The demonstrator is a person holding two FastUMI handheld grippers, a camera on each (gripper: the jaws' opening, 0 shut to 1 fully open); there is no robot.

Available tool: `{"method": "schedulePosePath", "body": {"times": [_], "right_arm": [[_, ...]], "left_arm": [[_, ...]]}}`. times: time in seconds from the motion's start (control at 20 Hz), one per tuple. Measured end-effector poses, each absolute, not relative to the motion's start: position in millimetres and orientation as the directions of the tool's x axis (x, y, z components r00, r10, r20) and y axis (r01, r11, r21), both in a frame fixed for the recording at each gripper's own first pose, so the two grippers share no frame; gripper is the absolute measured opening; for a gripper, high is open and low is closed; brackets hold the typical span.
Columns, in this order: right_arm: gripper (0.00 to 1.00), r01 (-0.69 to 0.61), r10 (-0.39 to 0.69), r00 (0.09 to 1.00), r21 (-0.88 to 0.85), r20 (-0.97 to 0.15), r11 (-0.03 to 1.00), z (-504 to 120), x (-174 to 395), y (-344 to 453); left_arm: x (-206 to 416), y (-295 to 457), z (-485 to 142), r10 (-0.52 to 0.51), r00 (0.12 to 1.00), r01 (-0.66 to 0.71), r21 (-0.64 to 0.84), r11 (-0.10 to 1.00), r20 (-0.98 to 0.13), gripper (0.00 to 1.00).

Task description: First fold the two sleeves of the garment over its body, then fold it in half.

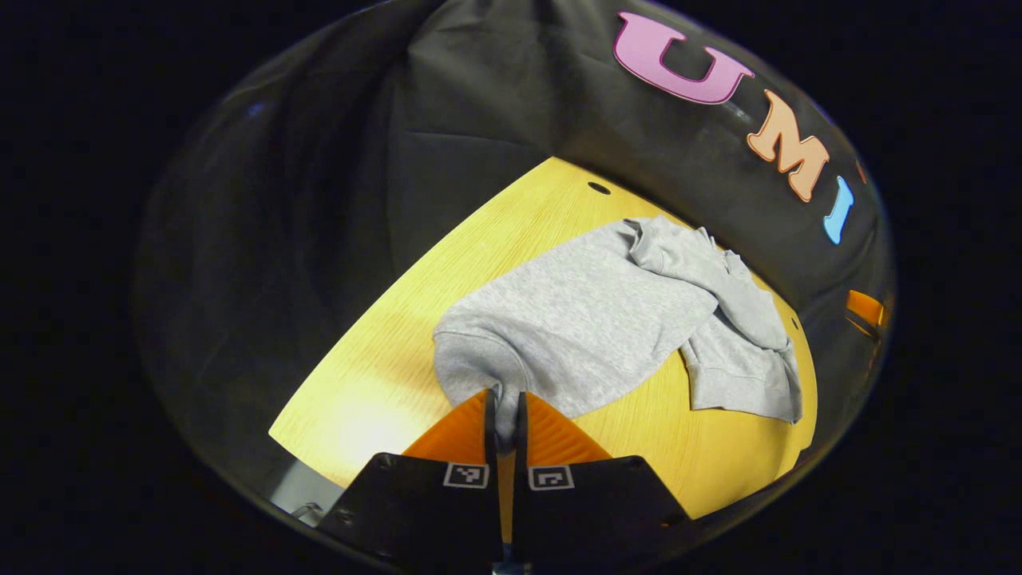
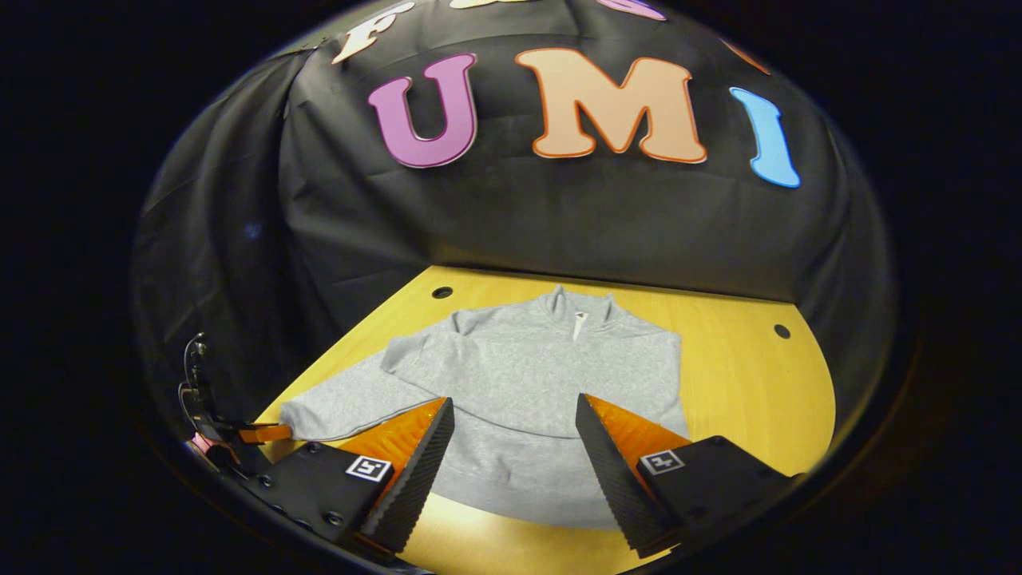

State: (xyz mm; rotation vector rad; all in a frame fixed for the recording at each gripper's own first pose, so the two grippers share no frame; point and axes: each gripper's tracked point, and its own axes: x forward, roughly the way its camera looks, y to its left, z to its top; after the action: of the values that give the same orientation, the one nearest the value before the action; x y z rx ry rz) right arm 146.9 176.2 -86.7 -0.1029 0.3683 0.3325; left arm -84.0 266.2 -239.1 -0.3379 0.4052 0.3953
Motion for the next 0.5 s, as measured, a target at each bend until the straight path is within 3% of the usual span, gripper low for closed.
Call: {"method": "schedulePosePath", "body": {"times": [0.15, 0.2, 0.25, 0.3, 0.5], "right_arm": [[0.93, -0.294, 0.261, 0.899, -0.042, -0.352, 0.955, -77, 141, 143], [0.97, -0.281, 0.248, 0.904, -0.045, -0.349, 0.959, -76, 139, 133], [0.93, -0.269, 0.236, 0.907, -0.047, -0.349, 0.962, -75, 137, 121], [0.97, -0.256, 0.224, 0.910, -0.048, -0.349, 0.965, -76, 135, 111], [0.93, -0.210, 0.194, 0.919, -0.009, -0.344, 0.978, -77, 128, 73]], "left_arm": [[-78, 247, -236, 0.263, 0.851, -0.404, -0.246, 0.881, -0.455, 0.00], [-75, 238, -232, 0.242, 0.856, -0.386, -0.254, 0.887, -0.457, 0.01], [-70, 224, -226, 0.217, 0.863, -0.366, -0.269, 0.891, -0.457, 0.01], [-66, 212, -220, 0.194, 0.873, -0.344, -0.282, 0.896, -0.448, 0.01], [-39, 157, -180, 0.117, 0.915, -0.250, -0.315, 0.916, -0.385, 0.01]]}}
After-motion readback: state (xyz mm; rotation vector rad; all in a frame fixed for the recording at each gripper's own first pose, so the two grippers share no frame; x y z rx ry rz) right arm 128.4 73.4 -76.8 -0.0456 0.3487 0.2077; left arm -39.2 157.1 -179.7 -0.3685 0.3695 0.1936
